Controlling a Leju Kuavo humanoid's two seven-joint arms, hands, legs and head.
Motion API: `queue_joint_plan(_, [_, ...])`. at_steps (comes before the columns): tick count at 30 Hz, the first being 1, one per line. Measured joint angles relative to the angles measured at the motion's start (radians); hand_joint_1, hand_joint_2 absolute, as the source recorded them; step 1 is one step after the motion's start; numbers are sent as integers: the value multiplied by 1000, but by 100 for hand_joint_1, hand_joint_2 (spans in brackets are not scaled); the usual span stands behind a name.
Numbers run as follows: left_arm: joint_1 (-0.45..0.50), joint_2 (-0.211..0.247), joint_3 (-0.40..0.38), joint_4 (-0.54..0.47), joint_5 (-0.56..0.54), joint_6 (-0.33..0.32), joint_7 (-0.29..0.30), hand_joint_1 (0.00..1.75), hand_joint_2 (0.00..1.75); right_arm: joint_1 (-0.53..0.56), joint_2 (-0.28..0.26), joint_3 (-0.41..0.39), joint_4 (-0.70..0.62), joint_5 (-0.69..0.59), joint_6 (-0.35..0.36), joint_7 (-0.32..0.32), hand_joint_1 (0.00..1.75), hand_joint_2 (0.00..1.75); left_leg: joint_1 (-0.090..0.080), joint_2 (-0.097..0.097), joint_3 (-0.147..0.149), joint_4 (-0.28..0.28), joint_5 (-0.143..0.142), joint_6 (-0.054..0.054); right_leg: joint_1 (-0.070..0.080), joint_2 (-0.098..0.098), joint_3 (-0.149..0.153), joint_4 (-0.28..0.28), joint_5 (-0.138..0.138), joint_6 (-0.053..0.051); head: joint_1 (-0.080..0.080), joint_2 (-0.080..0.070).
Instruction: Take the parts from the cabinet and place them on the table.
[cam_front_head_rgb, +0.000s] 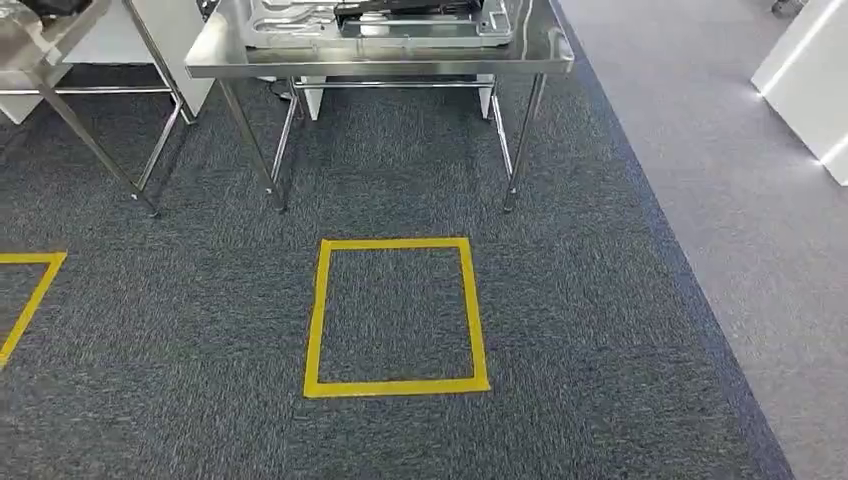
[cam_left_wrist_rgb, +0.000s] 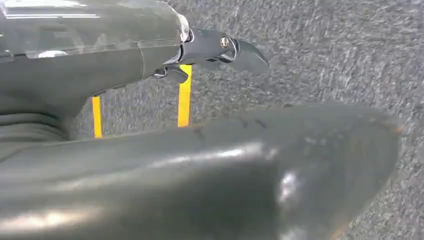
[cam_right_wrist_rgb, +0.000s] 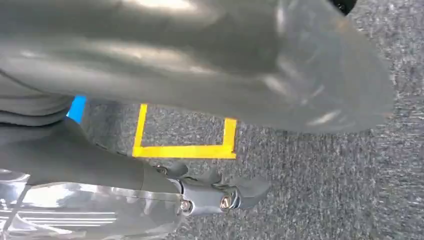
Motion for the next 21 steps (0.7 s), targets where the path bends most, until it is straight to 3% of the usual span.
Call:
queue_joint_plan(1, [1,0,0,0,0,0,0,0,0,0,0,0,0,0,0,0,0,0,3,0,-37,88,-39,-5,3,-6,-5,1,3,-1,0,0])
queue_joint_plan(2, [2,0,0,0,0,0,0,0,0,1,0,0,0,0,-2,0,0,0,6,0,-62,150,-59,-8,4,-14,-11,3,5,0,0,0])
queue_joint_plan(3, [3,1,0,0,0,0,0,0,0,1,0,0,0,0,-2,0,0,0,8,1,-65,164,-55,-11,4,-22,-16,8,5,0,0,0])
queue_joint_plan(4, [5,2,0,0,0,0,-2,0,0,1,0,0,0,-1,-2,0,0,0,10,1,-43,126,-28,-13,3,-30,-20,13,5,1,0,0])
queue_joint_plan(5, [4,3,0,0,0,0,-2,0,0,1,2,0,0,-2,-2,0,0,0,13,4,2,46,13,-14,2,-40,-23,19,3,3,0,0])
queue_joint_plan(6, [3,5,0,0,0,0,-2,0,0,1,5,0,0,-2,-2,0,0,0,14,20,58,-56,55,-15,2,-48,-26,26,1,6,0,0])
queue_joint_plan(7, [2,5,0,0,0,-1,-4,0,0,1,5,0,0,-2,-2,0,0,0,14,65,104,-137,75,-14,5,-56,-27,34,-2,11,0,0])
queue_joint_plan(8, [-3,6,0,0,-1,-1,-5,0,0,3,5,-1,0,-2,-3,0,0,0,5,85,105,-154,64,-3,11,-63,-28,43,-7,18,0,0])
queue_joint_plan(9, [-3,7,0,0,-1,-1,-8,0,0,2,5,-3,0,-2,-3,0,0,0,5,65,100,-153,67,7,11,-71,-28,42,-6,23,0,0])
queue_joint_plan(11, [0,8,0,0,-1,-1,-11,0,0,-3,6,-6,0,-2,-3,0,0,0,2,46,95,-153,72,16,7,-90,-25,40,-3,32,0,0])
queue_joint_plan(12, [1,8,0,0,-1,-1,-12,0,0,-3,7,-6,0,-2,-3,0,0,0,4,32,94,-162,81,26,8,-102,-25,43,-5,40,0,0])
queue_joint_plan(13, [1,8,0,0,-1,-1,-13,0,0,-2,7,-6,0,-2,-3,-1,0,0,8,23,97,-164,88,33,-1,-62,-30,58,-23,48,0,0])
queue_joint_plan(14, [-1,8,0,0,-1,-2,-13,0,0,0,8,-7,0,-1,-3,-2,0,0,8,14,91,-164,93,38,-3,-15,-50,100,-61,51,0,0])
queue_joint_plan(15, [-3,8,0,0,-1,-2,-14,0,0,2,9,-7,0,0,-3,-3,0,0,7,4,84,-164,97,43,-6,11,-82,172,-107,53,0,0])
queue_joint_plan(16, [-4,8,0,0,-1,-2,-15,0,0,4,9,-8,0,1,-3,-5,0,0,5,-8,78,-164,101,45,-7,23,-121,259,-149,55,0,0])
queue_joint_plan(17, [-3,8,0,0,0,-3,-16,0,0,7,9,-10,0,1,-3,-7,0,0,3,-22,73,-162,104,45,-7,26,-152,330,-173,55,0,0])
queue_joint_plan(18, [-1,9,0,0,0,-3,-16,0,0,8,9,-11,0,1,-3,-9,0,0,2,-36,71,-161,106,44,-7,28,-164,358,-171,55,0,0])
queue_joint_plan(19, [1,9,0,0,1,-3,-17,0,0,9,9,-11,0,3,-3,-12,0,0,1,-50,70,-159,107,43,-7,29,-154,337,-146,52,0,0])
queue_joint_plan(21, [1,9,0,0,2,-3,-20,0,0,10,9,-11,0,4,-2,-16,0,0,1,-80,70,-155,107,42,-7,45,-74,174,-50,42,0,0])
